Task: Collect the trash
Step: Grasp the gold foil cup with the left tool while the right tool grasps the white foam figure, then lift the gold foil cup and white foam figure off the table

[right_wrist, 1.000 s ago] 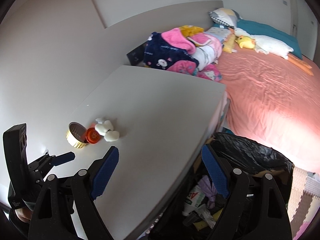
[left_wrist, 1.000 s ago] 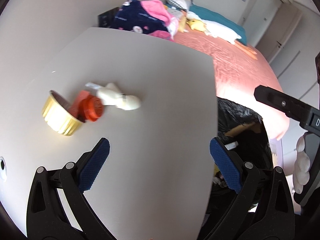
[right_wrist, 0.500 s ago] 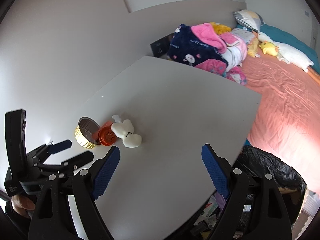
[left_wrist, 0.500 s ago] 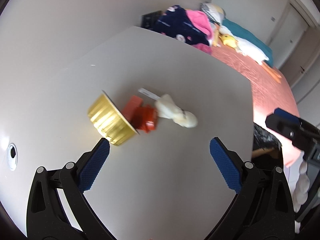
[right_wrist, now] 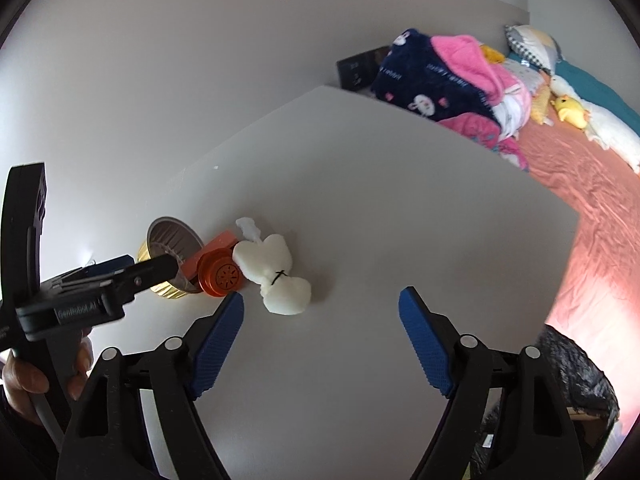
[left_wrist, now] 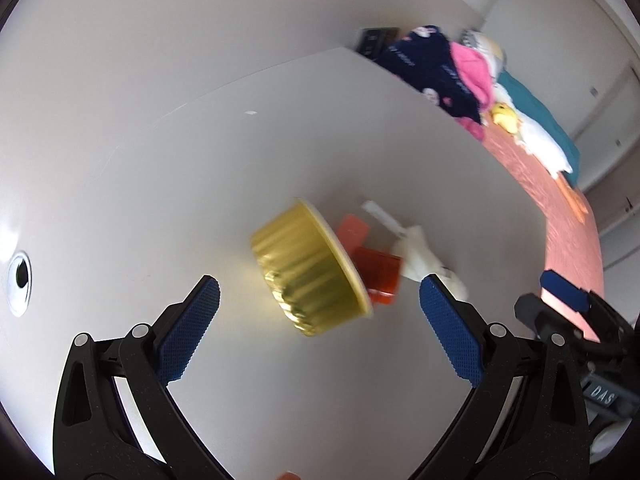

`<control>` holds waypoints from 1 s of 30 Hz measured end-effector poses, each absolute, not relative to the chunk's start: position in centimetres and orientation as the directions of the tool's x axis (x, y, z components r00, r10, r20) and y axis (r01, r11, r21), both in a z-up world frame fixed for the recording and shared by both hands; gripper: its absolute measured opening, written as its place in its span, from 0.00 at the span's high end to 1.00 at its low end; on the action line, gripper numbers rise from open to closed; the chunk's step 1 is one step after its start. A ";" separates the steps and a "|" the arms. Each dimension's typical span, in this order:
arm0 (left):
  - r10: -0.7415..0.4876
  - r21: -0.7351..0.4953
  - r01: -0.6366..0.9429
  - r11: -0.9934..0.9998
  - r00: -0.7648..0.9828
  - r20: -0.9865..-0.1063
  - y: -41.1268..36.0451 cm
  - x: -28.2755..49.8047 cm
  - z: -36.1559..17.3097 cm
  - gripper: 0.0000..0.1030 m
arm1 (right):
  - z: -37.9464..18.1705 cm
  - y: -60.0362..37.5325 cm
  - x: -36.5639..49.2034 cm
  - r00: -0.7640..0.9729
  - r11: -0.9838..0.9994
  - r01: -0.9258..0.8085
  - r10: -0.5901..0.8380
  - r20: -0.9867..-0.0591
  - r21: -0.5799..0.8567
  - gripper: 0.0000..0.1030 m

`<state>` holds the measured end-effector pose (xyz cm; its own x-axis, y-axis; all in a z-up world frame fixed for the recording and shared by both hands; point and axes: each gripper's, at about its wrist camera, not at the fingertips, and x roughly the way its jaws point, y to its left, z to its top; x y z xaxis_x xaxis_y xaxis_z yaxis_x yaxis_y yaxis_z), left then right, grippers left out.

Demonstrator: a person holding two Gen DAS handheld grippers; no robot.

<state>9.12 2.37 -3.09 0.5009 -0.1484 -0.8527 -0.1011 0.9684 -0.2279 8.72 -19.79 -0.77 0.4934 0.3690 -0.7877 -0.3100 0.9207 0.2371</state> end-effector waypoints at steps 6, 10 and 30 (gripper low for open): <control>-0.192 -0.299 -0.176 0.938 0.452 -0.871 4.4 9.8 -5.0 0.24 | -2.8 -17.8 10.4 0.452 0.916 -0.320 0.371 -0.811 0.241 0.31; -0.207 -0.316 -0.179 0.932 0.454 -0.867 4.8 9.7 -5.6 0.29 | -3.8 -16.7 11.1 0.432 0.912 -0.331 0.375 -0.821 0.242 0.34; -0.182 -0.313 -0.104 0.944 0.628 -0.757 5.6 9.4 -2.9 0.82 | -5.7 -12.8 11.9 0.392 0.892 -0.401 0.374 -0.841 0.210 0.74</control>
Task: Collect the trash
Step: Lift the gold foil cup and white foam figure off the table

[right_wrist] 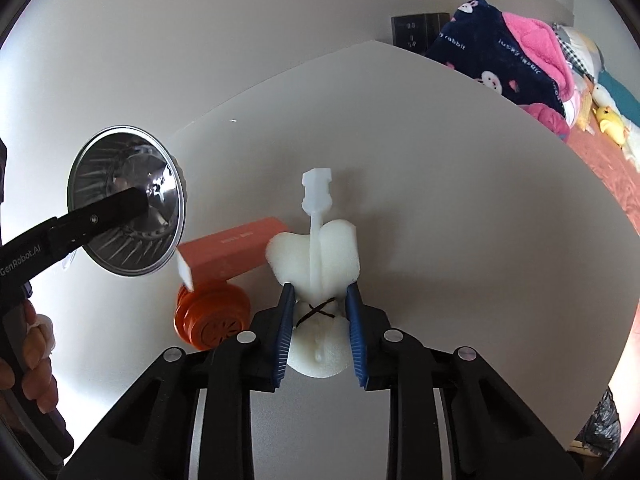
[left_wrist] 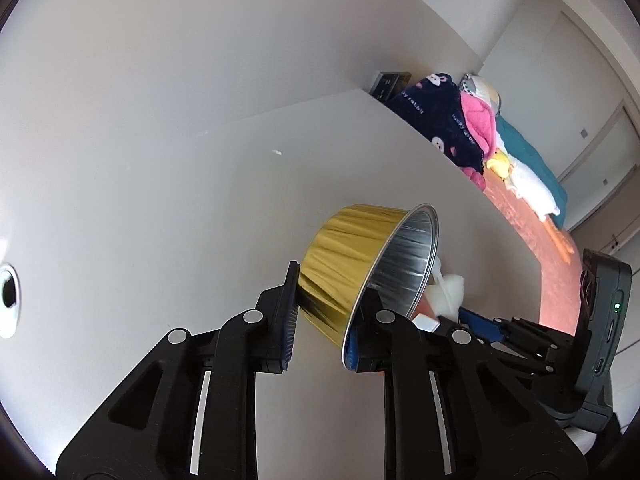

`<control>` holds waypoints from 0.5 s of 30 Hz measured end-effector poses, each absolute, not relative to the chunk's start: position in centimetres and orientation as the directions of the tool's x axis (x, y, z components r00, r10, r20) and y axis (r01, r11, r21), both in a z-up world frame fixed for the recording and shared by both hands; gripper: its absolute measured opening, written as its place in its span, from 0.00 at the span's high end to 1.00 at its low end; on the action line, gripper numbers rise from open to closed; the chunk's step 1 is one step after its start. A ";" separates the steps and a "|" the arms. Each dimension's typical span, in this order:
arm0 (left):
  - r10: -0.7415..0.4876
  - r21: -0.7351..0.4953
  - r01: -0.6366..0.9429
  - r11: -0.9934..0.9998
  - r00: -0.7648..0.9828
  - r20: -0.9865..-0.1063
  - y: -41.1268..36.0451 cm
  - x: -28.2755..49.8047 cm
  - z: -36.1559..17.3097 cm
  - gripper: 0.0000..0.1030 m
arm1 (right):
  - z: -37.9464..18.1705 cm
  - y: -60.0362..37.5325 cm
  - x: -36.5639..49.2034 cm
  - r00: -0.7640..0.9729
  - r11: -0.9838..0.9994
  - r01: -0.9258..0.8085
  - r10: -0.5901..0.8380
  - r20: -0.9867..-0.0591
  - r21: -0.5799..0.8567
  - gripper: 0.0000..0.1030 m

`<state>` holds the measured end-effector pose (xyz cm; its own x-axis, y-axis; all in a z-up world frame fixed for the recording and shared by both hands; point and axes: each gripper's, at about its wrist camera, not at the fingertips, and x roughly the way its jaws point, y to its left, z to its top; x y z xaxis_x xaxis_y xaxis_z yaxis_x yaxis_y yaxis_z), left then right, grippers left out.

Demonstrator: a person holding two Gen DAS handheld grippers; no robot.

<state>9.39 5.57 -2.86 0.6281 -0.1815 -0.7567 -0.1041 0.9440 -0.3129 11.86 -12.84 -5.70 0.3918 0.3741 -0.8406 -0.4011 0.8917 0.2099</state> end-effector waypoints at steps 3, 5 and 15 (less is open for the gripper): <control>-0.182 -0.310 -0.094 0.946 0.638 -0.749 5.5 9.4 -2.2 0.82 | -5.2 -13.3 11.7 0.399 0.894 -0.395 0.376 -0.836 0.213 0.74; -0.186 -0.314 -0.089 0.945 0.646 -0.740 5.5 9.2 -1.8 0.82 | -4.6 -13.8 11.4 0.406 0.895 -0.387 0.381 -0.831 0.222 0.74; -0.221 -0.314 -0.018 0.949 0.671 -0.708 3.4 8.3 1.0 0.82 | -1.3 -16.9 10.3 0.459 0.900 -0.370 0.395 -0.796 0.233 0.74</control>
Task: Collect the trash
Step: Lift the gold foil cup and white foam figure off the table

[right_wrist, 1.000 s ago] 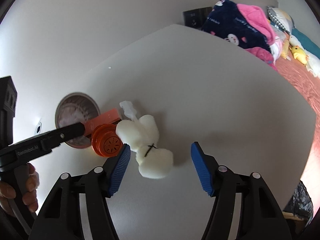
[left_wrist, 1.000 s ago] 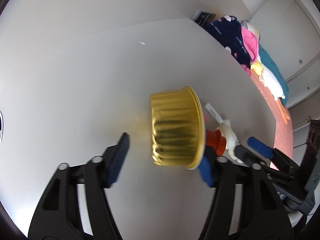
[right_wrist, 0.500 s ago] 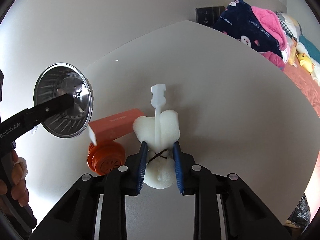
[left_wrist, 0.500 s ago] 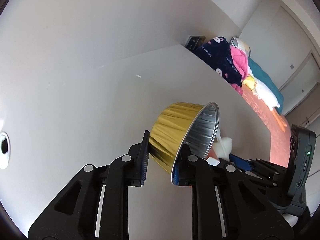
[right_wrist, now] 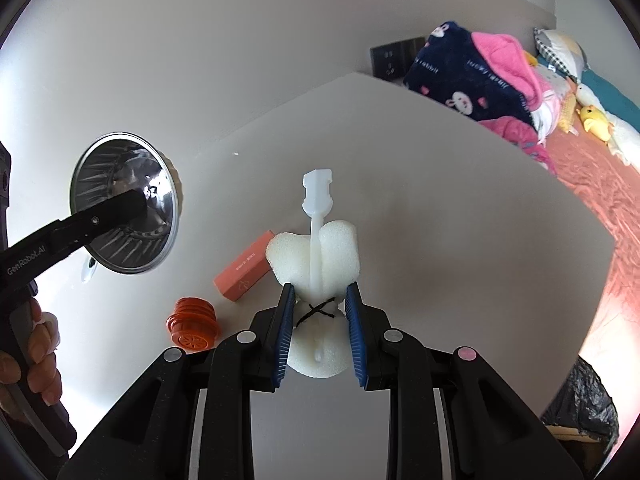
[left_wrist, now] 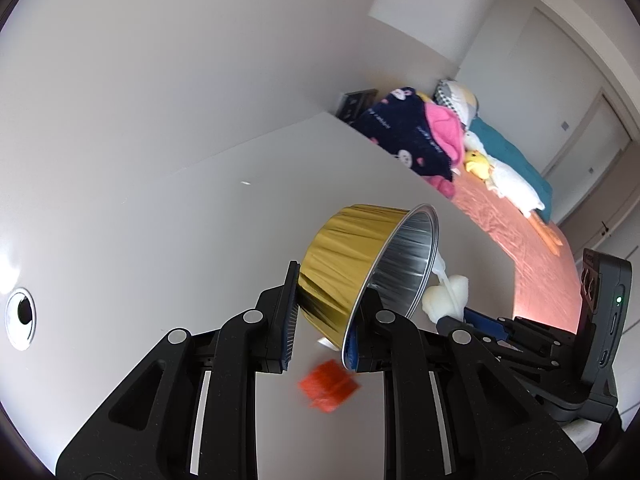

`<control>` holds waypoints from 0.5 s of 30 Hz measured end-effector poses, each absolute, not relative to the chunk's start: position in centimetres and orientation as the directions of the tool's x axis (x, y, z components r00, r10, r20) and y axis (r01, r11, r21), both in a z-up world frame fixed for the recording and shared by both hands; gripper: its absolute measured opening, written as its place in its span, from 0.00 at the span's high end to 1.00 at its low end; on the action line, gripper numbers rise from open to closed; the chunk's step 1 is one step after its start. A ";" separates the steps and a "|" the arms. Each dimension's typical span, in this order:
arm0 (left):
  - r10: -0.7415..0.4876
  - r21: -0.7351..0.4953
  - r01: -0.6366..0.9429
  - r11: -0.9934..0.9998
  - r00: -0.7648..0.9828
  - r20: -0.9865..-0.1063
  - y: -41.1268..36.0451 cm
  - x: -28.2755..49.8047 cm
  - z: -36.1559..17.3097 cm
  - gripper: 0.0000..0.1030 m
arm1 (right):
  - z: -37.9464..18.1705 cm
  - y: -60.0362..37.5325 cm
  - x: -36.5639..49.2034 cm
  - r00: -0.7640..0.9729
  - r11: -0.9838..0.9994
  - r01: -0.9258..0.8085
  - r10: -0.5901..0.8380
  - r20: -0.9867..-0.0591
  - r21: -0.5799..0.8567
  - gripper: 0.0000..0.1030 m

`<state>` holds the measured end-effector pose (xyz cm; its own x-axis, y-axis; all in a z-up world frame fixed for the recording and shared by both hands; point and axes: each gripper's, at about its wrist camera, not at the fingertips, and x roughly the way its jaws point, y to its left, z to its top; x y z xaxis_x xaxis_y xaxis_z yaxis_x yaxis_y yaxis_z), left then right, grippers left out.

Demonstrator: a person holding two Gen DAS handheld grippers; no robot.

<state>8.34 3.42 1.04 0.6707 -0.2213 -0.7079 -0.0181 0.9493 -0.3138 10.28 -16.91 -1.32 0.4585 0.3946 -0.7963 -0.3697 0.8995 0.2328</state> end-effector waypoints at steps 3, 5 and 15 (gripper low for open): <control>-0.241 -0.314 0.012 0.950 0.669 -0.703 2.2 8.1 1.6 0.82 | -0.3 -17.9 9.3 0.478 0.902 -0.363 0.394 -0.785 0.232 0.74; -0.253 -0.313 0.031 0.949 0.668 -0.700 1.4 7.9 2.0 0.82 | 0.3 -18.6 8.7 0.488 0.905 -0.356 0.393 -0.779 0.234 0.74; -0.338 -0.319 0.151 0.936 0.642 -0.688 -3.8 6.4 3.5 0.82 | 3.1 -23.0 4.8 0.547 0.918 -0.310 0.386 -0.743 0.249 0.74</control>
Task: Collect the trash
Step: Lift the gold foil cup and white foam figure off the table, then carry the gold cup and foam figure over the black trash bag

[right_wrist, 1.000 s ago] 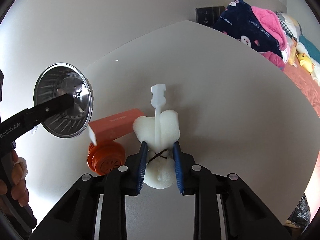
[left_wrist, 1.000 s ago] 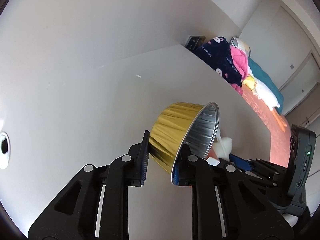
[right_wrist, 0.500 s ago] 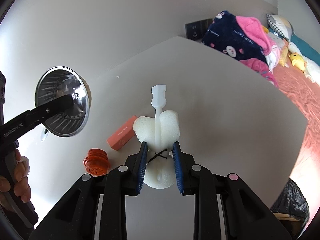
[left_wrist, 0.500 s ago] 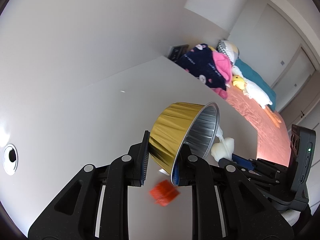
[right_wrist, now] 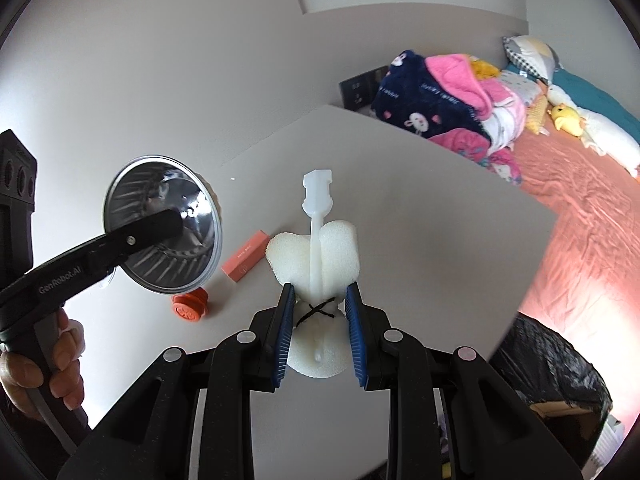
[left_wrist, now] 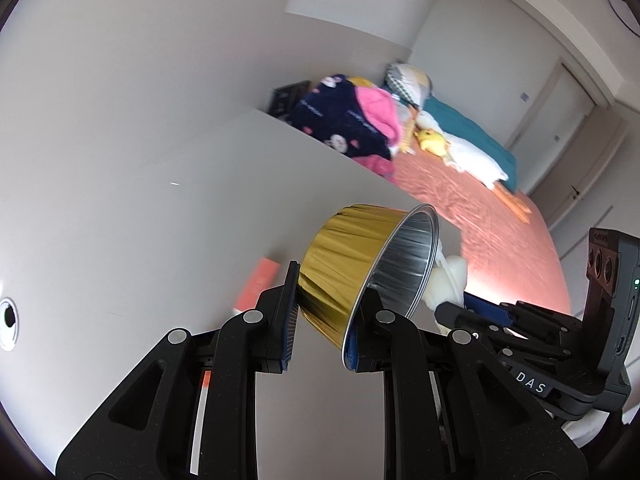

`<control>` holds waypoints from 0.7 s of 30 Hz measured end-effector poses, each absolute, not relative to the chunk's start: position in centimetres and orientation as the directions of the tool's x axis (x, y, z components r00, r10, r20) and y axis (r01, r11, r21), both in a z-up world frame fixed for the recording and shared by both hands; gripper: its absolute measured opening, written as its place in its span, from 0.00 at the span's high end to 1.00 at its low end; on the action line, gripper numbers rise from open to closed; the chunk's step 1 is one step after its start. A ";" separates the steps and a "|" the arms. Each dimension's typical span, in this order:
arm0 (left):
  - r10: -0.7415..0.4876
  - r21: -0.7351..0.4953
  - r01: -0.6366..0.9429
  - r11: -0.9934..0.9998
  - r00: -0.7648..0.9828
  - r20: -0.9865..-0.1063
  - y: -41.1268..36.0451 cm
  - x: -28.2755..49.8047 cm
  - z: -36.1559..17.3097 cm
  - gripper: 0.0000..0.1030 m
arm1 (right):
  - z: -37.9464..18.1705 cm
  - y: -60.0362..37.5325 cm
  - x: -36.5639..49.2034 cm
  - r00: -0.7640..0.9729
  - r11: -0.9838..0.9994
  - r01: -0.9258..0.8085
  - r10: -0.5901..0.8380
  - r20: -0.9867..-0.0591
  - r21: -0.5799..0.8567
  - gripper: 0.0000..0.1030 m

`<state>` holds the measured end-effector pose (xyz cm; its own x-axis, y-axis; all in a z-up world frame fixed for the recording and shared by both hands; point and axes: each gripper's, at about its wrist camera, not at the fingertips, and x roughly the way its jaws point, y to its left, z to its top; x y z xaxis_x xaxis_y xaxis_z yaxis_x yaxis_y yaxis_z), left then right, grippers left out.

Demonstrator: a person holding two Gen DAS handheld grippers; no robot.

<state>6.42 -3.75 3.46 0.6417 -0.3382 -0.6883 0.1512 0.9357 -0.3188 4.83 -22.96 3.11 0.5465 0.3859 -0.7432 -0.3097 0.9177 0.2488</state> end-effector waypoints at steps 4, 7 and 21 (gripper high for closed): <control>-0.373 -0.320 0.201 0.926 0.627 -0.685 -5.9 5.8 3.8 0.82 | 3.9 -24.7 3.1 0.569 0.926 -0.286 0.370 -0.735 0.245 0.74; -0.398 -0.320 0.239 0.917 0.615 -0.681 -7.5 5.4 4.1 0.82 | 4.4 -26.3 2.0 0.587 0.934 -0.263 0.353 -0.729 0.241 0.74; -0.495 -0.311 0.399 0.862 0.535 -0.685 -14.9 4.0 4.6 0.82 | 5.0 -33.2 -2.6 0.639 0.959 -0.157 0.281 -0.716 0.237 0.74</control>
